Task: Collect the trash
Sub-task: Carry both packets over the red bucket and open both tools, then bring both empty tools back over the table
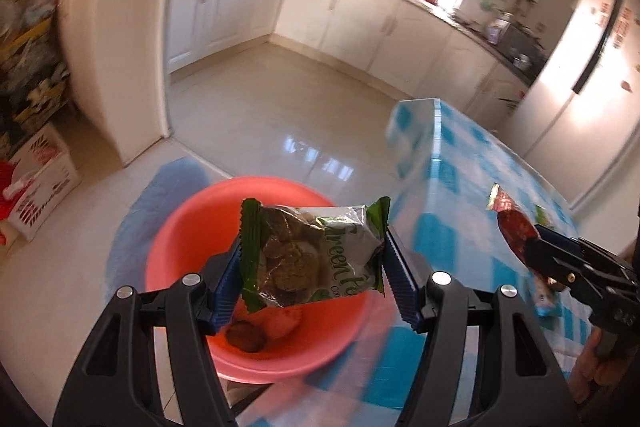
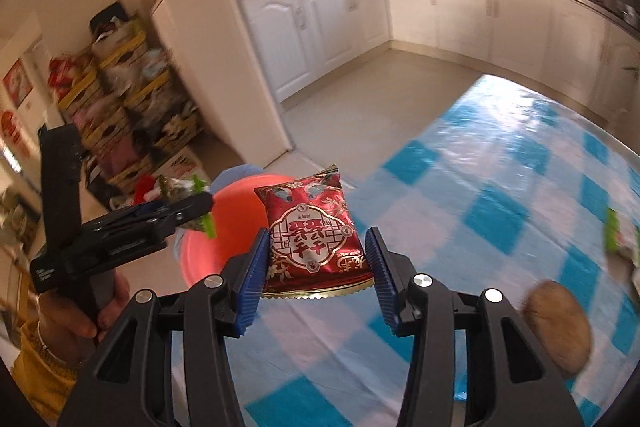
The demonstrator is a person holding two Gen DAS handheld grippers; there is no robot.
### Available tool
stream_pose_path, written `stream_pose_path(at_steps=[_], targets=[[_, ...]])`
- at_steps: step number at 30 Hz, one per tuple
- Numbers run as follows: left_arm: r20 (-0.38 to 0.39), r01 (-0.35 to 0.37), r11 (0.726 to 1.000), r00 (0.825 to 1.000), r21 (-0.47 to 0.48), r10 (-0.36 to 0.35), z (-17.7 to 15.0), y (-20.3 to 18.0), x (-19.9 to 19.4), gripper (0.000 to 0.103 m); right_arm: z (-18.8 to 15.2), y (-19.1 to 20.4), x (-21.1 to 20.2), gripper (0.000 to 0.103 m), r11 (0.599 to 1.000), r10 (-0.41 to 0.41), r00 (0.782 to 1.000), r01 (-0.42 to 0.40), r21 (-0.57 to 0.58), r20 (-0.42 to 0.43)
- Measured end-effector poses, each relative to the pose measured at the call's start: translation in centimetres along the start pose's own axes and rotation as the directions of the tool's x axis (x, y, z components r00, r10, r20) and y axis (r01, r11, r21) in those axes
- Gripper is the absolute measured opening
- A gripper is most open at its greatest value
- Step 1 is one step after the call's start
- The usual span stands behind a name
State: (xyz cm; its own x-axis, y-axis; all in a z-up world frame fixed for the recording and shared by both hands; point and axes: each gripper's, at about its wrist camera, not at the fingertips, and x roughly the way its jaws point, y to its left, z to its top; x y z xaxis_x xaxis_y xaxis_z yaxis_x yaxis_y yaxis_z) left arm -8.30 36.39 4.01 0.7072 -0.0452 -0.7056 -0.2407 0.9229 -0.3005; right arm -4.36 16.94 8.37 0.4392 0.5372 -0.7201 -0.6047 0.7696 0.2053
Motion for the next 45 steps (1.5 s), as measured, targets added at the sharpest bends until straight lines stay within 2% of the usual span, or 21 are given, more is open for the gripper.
stream_pose_path(at_steps=[8,19,22,23,24,26,28,31,34,38,45], targets=[[-0.06,-0.036,0.998,0.998,-0.047,0.033,-0.8,3.6,2.7,0.065,0.9,3.4,4.4,0.049,0.996,0.055,0.996,-0.06,-0.07,-0.077],[-0.126,-0.073,0.996,0.99,-0.053,0.066,-2.1,5.2,5.9,0.065,1.6,5.6,8.5,0.049,0.992,0.066,0.988,-0.081,-0.096,-0.141],[-0.133,-0.093,0.995,0.987,-0.041,0.087,-2.3,5.4,6.3,0.067,1.8,6.4,8.8,0.049,0.992,0.058,0.988,-0.073,-0.103,-0.141],[-0.139,-0.095,0.995,0.986,-0.035,0.09,-2.4,5.4,6.5,0.07,1.8,6.4,8.9,0.05,0.992,0.063,0.988,-0.077,-0.097,-0.14],[-0.147,-0.103,0.994,0.984,-0.024,0.098,-2.5,5.3,6.7,0.075,1.9,6.4,8.9,0.05,0.993,0.063,0.988,-0.076,-0.091,-0.138],[-0.149,-0.123,0.992,0.981,-0.008,0.12,-2.7,5.3,7.0,0.078,1.9,6.2,8.7,0.064,0.994,0.06,0.989,-0.07,-0.079,-0.132],[-0.153,-0.133,0.991,0.979,-0.003,0.131,-2.8,5.4,7.1,0.085,2.1,5.9,8.4,0.072,0.996,0.056,0.991,-0.063,-0.063,-0.118],[-0.146,-0.14,0.99,0.979,0.001,0.139,-2.9,5.4,6.9,0.086,2.1,5.1,7.4,0.08,0.998,0.046,0.994,-0.049,-0.031,-0.096],[-0.132,-0.161,0.987,0.978,0.01,0.161,-2.6,5.1,6.4,0.092,1.8,4.0,6.0,0.083,0.999,0.048,0.996,-0.047,0.005,-0.071],[-0.116,-0.18,0.984,0.977,0.013,0.18,-2.4,4.9,5.7,0.092,1.4,2.7,4.1,0.088,0.998,0.04,0.999,-0.038,0.049,-0.037],[-0.099,-0.171,0.985,0.98,0.015,0.172,-2.1,4.2,4.4,0.092,0.3,0.7,1.3,0.089,0.994,0.01,1.0,-0.011,0.109,0.003]])
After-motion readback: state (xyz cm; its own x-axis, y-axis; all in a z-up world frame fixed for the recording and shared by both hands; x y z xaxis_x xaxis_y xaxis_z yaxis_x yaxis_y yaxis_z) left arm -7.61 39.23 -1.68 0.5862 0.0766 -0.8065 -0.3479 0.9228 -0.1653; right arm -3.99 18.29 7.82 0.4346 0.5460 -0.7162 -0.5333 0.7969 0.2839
